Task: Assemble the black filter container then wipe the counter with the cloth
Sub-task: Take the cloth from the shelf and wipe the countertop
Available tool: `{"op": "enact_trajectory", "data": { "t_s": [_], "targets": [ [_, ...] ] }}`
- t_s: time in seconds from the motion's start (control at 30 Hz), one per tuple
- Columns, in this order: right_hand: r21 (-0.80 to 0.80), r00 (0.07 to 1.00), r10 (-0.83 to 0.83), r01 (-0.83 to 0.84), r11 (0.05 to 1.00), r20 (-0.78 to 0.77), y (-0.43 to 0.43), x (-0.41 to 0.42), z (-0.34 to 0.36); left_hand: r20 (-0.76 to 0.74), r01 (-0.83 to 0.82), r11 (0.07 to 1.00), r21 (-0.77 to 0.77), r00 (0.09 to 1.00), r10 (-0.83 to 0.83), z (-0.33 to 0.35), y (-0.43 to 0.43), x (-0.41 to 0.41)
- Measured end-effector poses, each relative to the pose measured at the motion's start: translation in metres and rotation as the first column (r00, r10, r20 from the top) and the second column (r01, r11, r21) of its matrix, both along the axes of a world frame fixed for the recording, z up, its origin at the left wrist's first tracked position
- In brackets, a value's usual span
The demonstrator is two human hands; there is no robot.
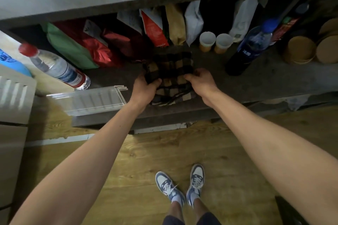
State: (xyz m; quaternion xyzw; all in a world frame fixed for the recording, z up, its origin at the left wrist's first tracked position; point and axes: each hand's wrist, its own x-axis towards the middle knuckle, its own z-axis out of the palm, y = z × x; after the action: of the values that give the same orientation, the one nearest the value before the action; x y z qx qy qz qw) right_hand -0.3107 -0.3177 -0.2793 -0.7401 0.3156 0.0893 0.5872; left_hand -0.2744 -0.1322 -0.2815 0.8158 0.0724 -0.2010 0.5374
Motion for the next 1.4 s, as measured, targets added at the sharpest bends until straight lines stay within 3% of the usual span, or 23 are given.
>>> {"op": "enact_trajectory", "data": {
  "t_s": [0.1, 0.2, 0.27, 0.5, 0.8, 1.1, 1.27, 1.33, 1.4],
  "targets": [
    [0.098, 0.994, -0.08, 0.072, 0.993, 0.07, -0.008, -0.018, 0.022, 0.053, 0.006, 0.997, -0.078, 0.999, -0.002, 0.031, 0.006, -0.017],
    [0.336, 0.98, -0.172, 0.131, 0.933, 0.096, -0.011, -0.039, 0.057, 0.082, 0.019, 0.982, -0.189, 0.997, -0.004, 0.074, 0.009, -0.034],
    [0.354, 0.975, -0.167, 0.107, 0.929, 0.144, -0.011, -0.054, 0.085, 0.103, 0.032, 0.975, -0.221, 0.995, -0.009, 0.106, 0.006, -0.046],
    [0.105, 0.884, -0.217, 0.191, 0.976, 0.414, -0.03, -0.092, 0.186, 0.268, 0.167, 0.967, -0.193, 0.957, -0.112, 0.209, -0.028, -0.065],
    [-0.105, 0.758, -0.238, 0.374, 0.922, 0.607, -0.117, -0.066, 0.281, 0.372, 0.294, 0.924, -0.245, 0.909, -0.19, 0.307, -0.123, -0.035],
    [-0.447, 0.851, -0.106, 0.372, 0.813, 0.515, -0.243, -0.016, 0.304, 0.38, 0.426, 0.883, -0.195, 0.863, -0.333, 0.321, -0.255, 0.022],
    [-0.575, 0.912, -0.038, 0.29, 0.765, 0.409, -0.287, 0.017, 0.291, 0.385, 0.46, 0.888, -0.024, 0.824, -0.416, 0.305, -0.31, 0.048],
    [-0.641, 0.94, 0.017, 0.219, 0.736, 0.341, -0.297, 0.027, 0.284, 0.375, 0.513, 0.843, 0.162, 0.758, -0.534, 0.298, -0.323, 0.054],
    [-0.752, 0.969, 0.084, 0.125, 0.647, 0.233, -0.303, 0.031, 0.274, 0.375, 0.464, 0.755, 0.464, 0.669, -0.642, 0.29, -0.329, 0.053]
  ]
}}
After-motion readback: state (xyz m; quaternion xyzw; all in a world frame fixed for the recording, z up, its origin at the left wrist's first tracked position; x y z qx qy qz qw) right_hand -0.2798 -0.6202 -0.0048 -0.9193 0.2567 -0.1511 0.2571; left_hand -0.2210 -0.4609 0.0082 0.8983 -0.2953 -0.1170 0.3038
